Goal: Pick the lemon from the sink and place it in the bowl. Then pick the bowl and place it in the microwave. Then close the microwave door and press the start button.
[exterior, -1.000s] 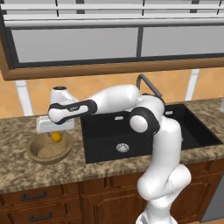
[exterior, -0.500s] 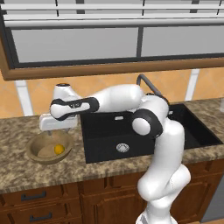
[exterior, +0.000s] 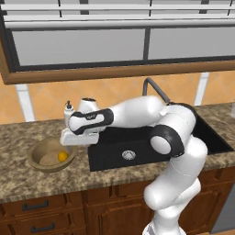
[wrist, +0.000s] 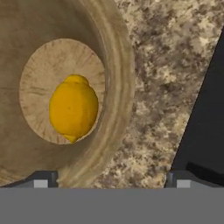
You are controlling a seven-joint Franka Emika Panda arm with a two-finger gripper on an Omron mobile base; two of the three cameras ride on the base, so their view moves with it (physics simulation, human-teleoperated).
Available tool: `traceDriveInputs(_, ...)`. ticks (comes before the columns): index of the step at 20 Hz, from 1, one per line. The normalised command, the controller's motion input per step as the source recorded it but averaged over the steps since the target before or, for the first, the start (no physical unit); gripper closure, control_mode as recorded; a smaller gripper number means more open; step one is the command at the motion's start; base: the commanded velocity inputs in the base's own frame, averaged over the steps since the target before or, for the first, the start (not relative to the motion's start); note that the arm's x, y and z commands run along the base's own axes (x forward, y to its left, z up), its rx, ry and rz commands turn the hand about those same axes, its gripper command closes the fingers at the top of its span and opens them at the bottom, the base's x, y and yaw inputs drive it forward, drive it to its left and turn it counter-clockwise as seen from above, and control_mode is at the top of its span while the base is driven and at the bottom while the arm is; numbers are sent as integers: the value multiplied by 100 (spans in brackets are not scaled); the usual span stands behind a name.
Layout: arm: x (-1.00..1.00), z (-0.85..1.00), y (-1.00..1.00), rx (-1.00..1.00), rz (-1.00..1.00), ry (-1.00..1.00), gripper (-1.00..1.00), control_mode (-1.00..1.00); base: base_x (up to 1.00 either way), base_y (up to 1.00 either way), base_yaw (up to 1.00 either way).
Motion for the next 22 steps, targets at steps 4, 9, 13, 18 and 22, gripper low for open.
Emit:
traceDriveInputs(4,62,-31,-2,12,-5,4,-100,-100,0,0,0)
traceDriveInputs(9,50,-1,3,22,-10,4,-100,-100,0,0,0)
traceDriveInputs(13,36,-11,22,22,-8,7,-100,-100,0,0,0)
traceDriveInputs(18,14,-37,55,8,-6,8,-100,-100,0,0,0)
traceDriveInputs(22,0,-5,49,0,-5,5,-100,-100,0,0,0)
